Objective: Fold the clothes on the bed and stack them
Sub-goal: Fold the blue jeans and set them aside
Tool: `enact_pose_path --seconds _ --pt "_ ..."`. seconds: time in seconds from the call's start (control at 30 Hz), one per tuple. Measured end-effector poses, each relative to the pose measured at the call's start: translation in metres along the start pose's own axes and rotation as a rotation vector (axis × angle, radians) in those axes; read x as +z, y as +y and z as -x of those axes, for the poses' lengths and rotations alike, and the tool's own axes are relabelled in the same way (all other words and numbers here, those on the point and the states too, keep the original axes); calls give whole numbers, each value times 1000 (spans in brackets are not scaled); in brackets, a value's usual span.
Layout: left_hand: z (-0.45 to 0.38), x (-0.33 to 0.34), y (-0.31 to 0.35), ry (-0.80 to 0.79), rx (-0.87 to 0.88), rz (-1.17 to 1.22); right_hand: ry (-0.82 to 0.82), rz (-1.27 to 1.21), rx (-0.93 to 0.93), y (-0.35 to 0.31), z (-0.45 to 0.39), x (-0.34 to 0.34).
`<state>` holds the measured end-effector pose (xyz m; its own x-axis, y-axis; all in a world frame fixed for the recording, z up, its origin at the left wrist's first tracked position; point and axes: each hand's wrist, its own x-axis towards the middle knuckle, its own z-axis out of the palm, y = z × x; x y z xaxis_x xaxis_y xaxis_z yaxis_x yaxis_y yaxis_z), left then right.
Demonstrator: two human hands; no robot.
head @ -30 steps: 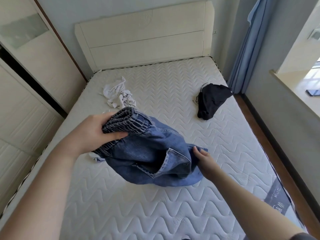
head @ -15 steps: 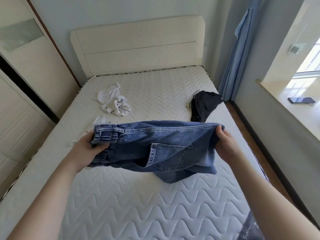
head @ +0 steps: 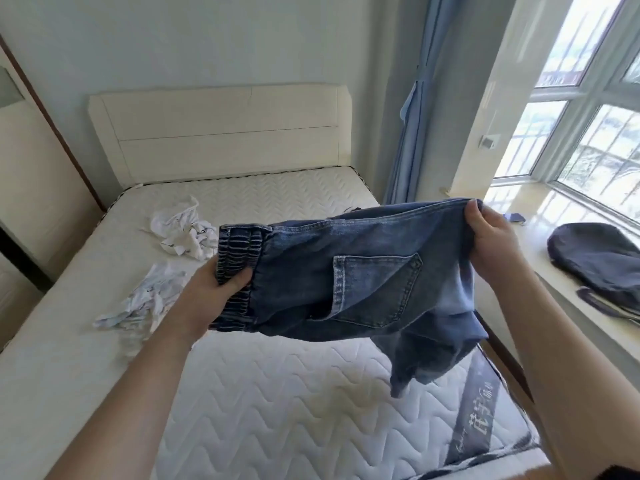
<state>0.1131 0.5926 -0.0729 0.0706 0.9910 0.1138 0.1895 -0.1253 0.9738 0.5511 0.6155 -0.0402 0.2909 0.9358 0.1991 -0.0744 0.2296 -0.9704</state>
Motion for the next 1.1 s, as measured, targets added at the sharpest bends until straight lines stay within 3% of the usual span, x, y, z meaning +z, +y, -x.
enact_pose_path --seconds 0.3,0.43,0.63,0.87,1.1 --pt "23 22 16 -100 -57 277 184 149 -155 -84 29 -2" --pt "38 29 -11 -128 -127 343 148 251 -67 -74 29 1" --pt "76 41 -100 -48 -338 350 -21 488 269 38 38 -3" --pt "114 25 -189 139 -574 287 -152 472 576 184 37 24" --pt "156 4 -238 294 -762 289 -273 434 776 271 27 96"
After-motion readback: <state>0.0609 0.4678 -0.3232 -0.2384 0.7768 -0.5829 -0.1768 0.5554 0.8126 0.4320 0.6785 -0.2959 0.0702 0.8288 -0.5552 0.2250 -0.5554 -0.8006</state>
